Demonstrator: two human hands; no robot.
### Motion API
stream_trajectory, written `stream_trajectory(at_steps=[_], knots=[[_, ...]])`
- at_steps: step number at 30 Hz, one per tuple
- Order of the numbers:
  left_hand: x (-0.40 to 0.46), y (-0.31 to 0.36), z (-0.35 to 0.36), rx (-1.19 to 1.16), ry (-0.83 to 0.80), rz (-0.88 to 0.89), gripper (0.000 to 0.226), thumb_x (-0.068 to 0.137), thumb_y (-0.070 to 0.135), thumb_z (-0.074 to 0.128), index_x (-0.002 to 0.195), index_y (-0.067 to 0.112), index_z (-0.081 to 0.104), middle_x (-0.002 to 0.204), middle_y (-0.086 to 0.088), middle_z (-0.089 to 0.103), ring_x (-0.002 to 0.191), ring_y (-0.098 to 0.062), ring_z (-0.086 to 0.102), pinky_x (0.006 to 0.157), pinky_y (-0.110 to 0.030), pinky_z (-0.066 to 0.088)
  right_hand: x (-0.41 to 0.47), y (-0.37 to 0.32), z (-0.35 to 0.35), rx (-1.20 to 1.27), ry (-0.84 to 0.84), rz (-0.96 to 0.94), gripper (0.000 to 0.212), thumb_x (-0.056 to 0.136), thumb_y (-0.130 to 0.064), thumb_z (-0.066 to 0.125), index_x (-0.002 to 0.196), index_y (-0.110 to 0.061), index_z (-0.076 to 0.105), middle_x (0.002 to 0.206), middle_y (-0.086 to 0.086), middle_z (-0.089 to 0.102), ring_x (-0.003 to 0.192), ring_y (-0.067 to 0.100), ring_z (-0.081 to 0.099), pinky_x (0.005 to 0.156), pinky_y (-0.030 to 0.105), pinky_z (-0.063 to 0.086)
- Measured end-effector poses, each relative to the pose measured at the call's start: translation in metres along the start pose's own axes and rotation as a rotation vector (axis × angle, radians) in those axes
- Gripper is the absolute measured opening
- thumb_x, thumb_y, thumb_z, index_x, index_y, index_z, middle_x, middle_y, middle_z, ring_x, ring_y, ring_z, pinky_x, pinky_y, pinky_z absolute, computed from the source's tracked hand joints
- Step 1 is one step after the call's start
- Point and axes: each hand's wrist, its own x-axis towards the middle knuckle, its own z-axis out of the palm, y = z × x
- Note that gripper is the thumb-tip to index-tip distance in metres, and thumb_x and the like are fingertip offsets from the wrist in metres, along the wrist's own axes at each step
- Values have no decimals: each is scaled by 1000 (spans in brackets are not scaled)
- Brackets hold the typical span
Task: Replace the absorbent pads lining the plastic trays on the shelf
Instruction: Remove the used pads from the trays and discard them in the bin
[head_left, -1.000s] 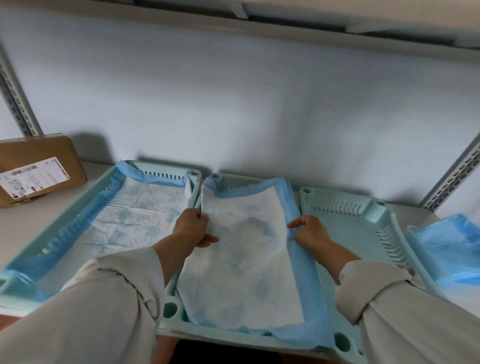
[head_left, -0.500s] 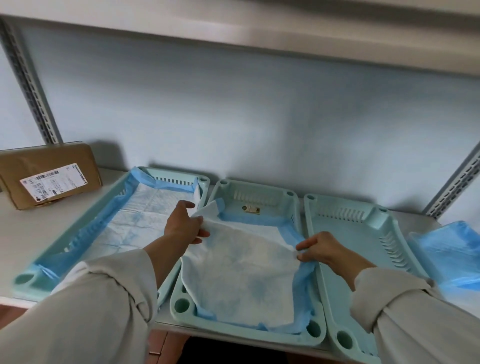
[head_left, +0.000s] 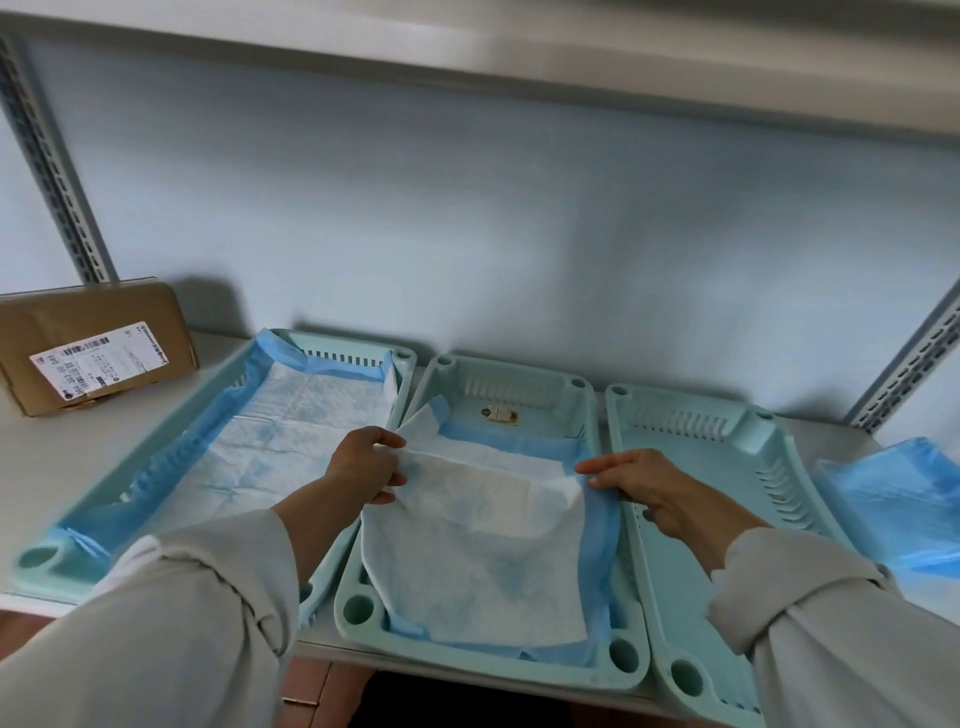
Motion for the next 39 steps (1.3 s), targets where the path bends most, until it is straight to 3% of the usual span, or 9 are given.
stream_trajectory(at_steps=[4, 8, 13, 17, 23, 28, 31, 34, 39], knots=[[-1, 2, -3, 13, -29, -19, 26, 92, -3, 49, 107, 14, 63, 119, -18, 59, 89, -25, 61, 60, -25, 53, 5, 5, 4, -34, -3, 79, 19, 86, -15, 61, 103, -12, 70, 118, 13, 59, 109, 31, 54, 94, 38, 43], [-5, 2, -6, 35, -54, -26, 29, 87, -6, 56, 108, 13, 64, 120, -18, 58, 103, -30, 61, 69, -29, 54, 3, 10, 3, -88, -227, 242, 68, 76, -37, 76, 134, -13, 48, 137, 11, 49, 122, 32, 50, 100, 42, 43], [-11, 8, -6, 53, -53, 8, 35, 84, -10, 58, 112, 11, 64, 126, -13, 49, 107, -29, 52, 78, -33, 55, -5, 2, 6, -82, -175, 78, 25, 79, -7, 73, 102, -19, 70, 118, 8, 60, 104, 24, 54, 91, 36, 48], [-12, 7, -8, 83, -34, 41, 35, 84, -13, 55, 110, 7, 65, 126, -15, 50, 115, -34, 52, 80, -34, 54, -11, -8, 8, 105, -36, -37, 28, 82, 1, 67, 107, -10, 71, 102, 7, 65, 85, 14, 58, 67, 22, 44], [-5, -3, -10, 168, 25, 80, 38, 81, -8, 63, 116, 7, 64, 117, -17, 59, 86, -27, 59, 82, -37, 57, -10, -1, 3, 90, -68, 22, 28, 80, 5, 67, 98, -15, 72, 114, 9, 62, 104, 25, 55, 85, 32, 45], [-1, 2, -20, 197, 50, 122, 38, 77, -5, 72, 114, 2, 66, 91, -15, 66, 67, -27, 65, 78, -38, 58, -11, 0, -12, 146, 2, -70, 33, 76, 6, 71, 106, -8, 71, 107, 11, 66, 90, 21, 60, 69, 23, 49], [1, 12, -23, 224, 44, 178, 21, 77, -2, 71, 97, 2, 72, 86, -18, 71, 79, -33, 70, 81, -43, 58, -9, 0, -17, -21, 43, -167, 33, 75, 5, 73, 106, -5, 71, 102, 10, 65, 97, 22, 59, 77, 23, 48], [6, 25, -24, 292, 60, 235, 9, 80, 3, 69, 84, 11, 69, 70, -8, 68, 73, -29, 70, 75, -39, 60, 3, -2, -18, -264, 269, -305, 18, 77, -11, 77, 94, -11, 75, 95, 7, 69, 99, 25, 63, 85, 32, 49], [23, 55, -19, 211, 91, 292, 11, 87, -1, 58, 88, 8, 66, 66, -4, 64, 58, -19, 65, 52, -25, 56, 10, -28, -20, -886, 553, -485, 9, 80, -31, 67, 84, -25, 72, 103, -1, 64, 104, 23, 56, 83, 34, 46]])
